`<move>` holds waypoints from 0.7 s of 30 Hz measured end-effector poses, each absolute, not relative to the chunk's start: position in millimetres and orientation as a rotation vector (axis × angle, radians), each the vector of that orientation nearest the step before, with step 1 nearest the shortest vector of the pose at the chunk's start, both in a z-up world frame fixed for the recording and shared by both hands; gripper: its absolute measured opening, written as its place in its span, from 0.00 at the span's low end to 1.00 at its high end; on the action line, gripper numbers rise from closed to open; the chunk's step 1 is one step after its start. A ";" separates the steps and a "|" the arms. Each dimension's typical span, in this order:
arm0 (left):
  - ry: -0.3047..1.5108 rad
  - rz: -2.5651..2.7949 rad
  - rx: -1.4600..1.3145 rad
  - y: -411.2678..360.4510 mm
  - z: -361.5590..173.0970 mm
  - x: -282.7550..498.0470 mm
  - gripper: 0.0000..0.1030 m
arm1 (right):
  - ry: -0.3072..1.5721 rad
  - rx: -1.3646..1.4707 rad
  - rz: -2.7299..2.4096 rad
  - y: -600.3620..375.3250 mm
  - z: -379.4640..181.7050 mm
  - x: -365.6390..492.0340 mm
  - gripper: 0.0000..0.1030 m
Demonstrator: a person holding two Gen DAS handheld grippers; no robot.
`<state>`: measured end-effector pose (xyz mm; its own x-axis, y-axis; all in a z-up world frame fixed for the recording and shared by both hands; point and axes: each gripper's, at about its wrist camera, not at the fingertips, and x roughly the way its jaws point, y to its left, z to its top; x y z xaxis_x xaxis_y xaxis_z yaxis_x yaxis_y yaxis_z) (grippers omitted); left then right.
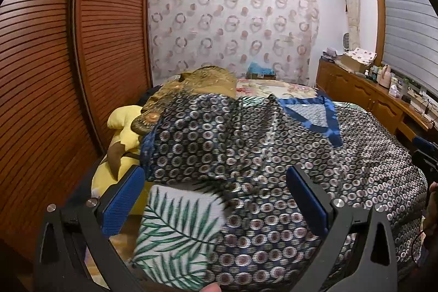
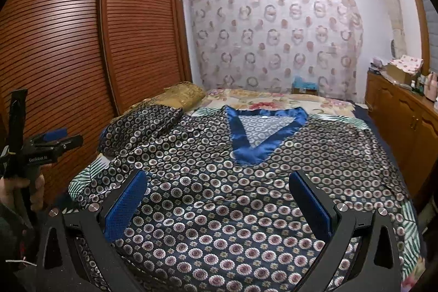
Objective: Fold small clothes
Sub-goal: 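Grasp the side edge of the navy shirt with the left tool and lift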
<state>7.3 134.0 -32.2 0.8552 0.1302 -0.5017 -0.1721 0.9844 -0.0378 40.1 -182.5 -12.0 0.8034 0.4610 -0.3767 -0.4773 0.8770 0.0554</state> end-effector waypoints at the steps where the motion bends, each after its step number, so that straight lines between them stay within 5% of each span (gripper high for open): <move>1: 0.527 0.159 -0.086 139.4 -34.2 9.6 1.00 | 0.398 -0.047 0.511 -182.0 -13.2 43.7 1.00; 6: 0.591 0.164 -0.079 162.0 -46.3 28.8 1.00 | 0.481 -0.082 0.588 -175.6 -23.3 65.9 1.00; 12: 0.677 0.145 -0.138 198.5 -62.9 57.7 0.81 | 0.553 -0.104 0.636 -160.8 -33.5 92.1 1.00; 21: 0.794 0.135 -0.199 240.2 -84.1 100.1 0.73 | 0.616 -0.169 0.644 -140.1 -39.9 113.9 1.00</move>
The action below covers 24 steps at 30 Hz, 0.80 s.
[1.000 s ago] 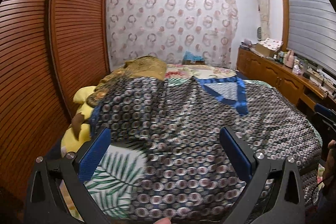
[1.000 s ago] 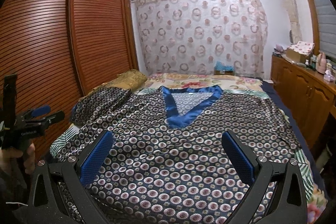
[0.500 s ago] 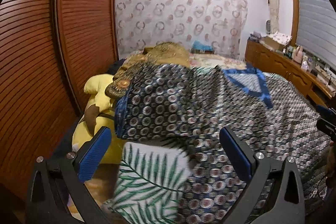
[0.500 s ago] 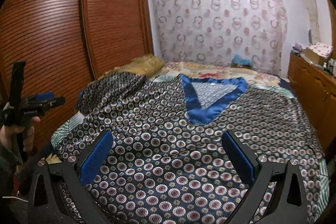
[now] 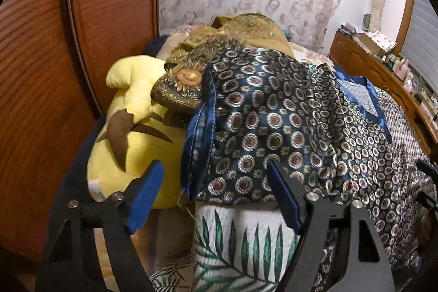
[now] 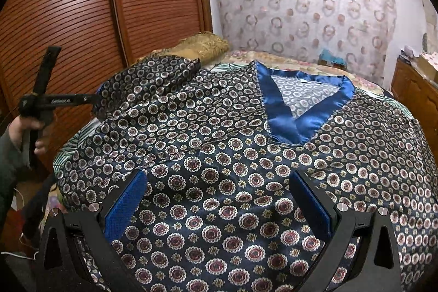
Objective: Fold small clothes
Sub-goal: 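Grasp the side edge of the navy shirt with the left tool and lift, then fold the held side over toward the collar and open the left tool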
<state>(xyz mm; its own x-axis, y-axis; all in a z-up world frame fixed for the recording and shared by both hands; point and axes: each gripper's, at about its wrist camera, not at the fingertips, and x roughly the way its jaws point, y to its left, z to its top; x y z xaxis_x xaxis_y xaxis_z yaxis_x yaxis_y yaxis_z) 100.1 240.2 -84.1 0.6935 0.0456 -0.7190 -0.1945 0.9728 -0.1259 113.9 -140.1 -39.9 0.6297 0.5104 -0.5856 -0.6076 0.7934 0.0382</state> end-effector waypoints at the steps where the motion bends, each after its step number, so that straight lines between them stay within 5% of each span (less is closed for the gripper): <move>1: 0.799 0.122 -0.205 241.3 -85.7 102.4 0.70 | 0.614 -0.172 0.648 -139.9 -38.0 114.1 1.00; 16: 0.820 0.076 -0.179 252.0 -87.0 112.6 0.11 | 0.665 -0.081 0.664 -137.5 -52.3 137.6 1.00; 24: 0.676 0.003 -0.065 202.5 -24.7 97.6 0.04 | 0.672 -0.065 0.663 -140.5 -54.3 138.3 1.00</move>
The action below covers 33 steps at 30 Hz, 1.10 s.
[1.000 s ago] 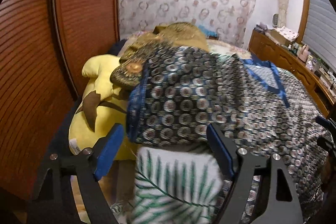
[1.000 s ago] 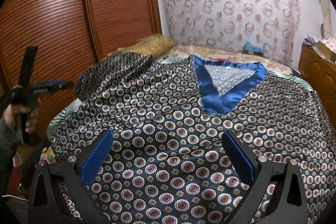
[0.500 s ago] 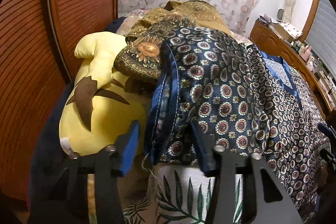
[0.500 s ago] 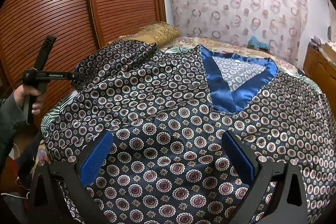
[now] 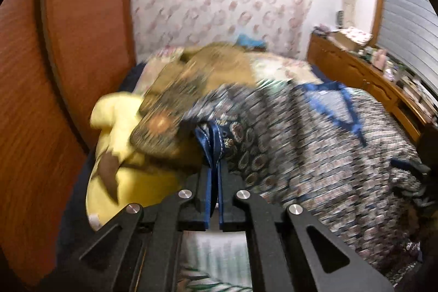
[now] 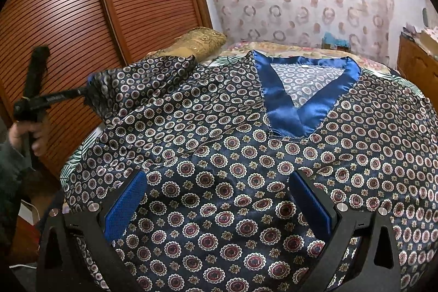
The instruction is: Fold small clothes
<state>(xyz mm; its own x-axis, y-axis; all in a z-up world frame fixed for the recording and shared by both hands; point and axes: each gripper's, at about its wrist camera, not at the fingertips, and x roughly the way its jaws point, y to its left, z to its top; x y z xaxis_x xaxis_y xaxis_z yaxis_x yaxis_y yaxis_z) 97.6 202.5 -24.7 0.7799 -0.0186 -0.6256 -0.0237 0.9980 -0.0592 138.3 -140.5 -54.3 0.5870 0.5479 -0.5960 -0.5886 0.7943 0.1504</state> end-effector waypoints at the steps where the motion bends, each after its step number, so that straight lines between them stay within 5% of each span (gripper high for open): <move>1: 0.663 -0.021 -0.051 192.8 -16.2 98.0 0.04 | 0.674 -0.064 0.663 -141.4 -53.8 138.6 1.00; 13: 0.641 -0.293 0.130 55.7 25.0 113.6 0.06 | 0.681 -0.032 0.656 -148.6 -53.4 139.8 1.00; 15: 0.659 -0.284 0.143 53.7 18.2 110.3 0.17 | 0.685 -0.020 0.658 -151.7 -54.2 140.7 1.00; 20: 0.690 -0.237 0.119 74.0 3.1 101.1 0.28 | 0.689 -0.005 0.659 -154.6 -53.8 142.0 1.00; 27: 0.716 -0.184 0.022 110.8 -24.8 82.2 0.71 | 0.683 -0.008 0.658 -155.2 -51.8 140.6 1.00; 33: 0.822 -0.120 -0.005 133.3 -70.8 91.7 0.73 | 0.682 -0.030 0.663 -154.0 -48.7 139.2 1.00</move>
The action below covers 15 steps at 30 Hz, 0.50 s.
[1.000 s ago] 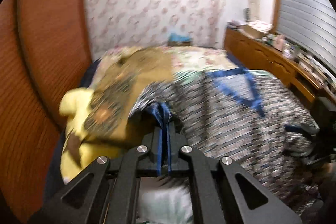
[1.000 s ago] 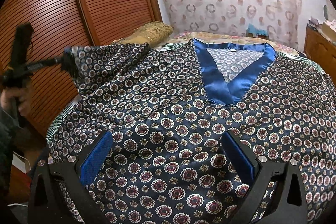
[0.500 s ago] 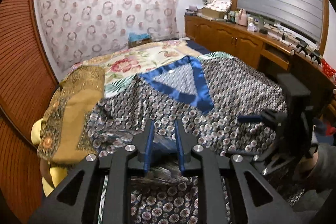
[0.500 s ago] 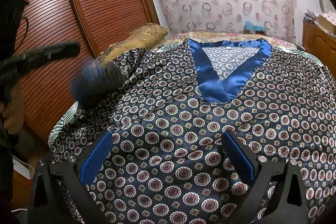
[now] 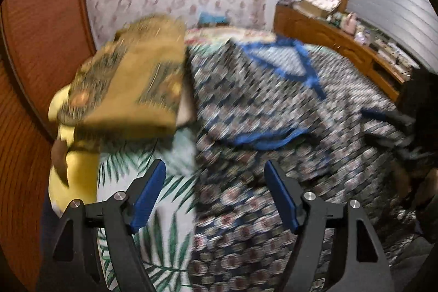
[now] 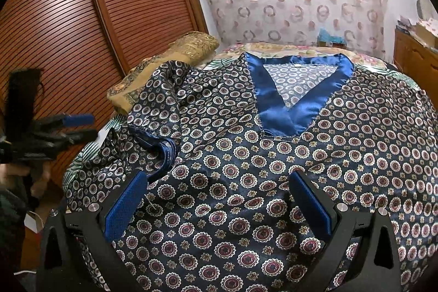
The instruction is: Fold small clothes
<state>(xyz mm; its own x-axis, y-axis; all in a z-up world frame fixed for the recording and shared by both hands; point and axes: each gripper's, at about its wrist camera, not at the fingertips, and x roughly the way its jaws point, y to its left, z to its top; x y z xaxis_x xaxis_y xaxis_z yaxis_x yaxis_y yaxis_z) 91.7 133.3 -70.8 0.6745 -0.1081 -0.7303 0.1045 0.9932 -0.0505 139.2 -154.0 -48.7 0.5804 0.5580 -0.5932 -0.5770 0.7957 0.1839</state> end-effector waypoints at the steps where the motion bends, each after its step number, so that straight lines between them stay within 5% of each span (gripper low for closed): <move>1: 0.838 -0.108 -0.007 136.5 -77.9 93.0 0.73 | 0.682 -0.039 0.666 -152.4 -47.9 139.3 1.00; 8: 0.904 -0.072 -0.027 151.1 -106.1 102.5 0.74 | 0.676 -0.096 0.745 -129.7 -36.8 136.3 0.84; 15: 0.876 -0.085 0.002 145.9 -110.5 100.5 0.89 | 0.664 -0.190 0.827 -93.0 -23.0 144.3 0.77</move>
<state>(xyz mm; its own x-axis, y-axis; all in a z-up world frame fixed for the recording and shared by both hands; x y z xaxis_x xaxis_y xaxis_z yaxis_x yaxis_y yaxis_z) 100.5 145.9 -110.5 0.6369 -0.0737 -0.7674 0.0750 0.9966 -0.0334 144.3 -93.0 -23.0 0.4900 0.6188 -0.6139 -0.7331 0.6736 0.0938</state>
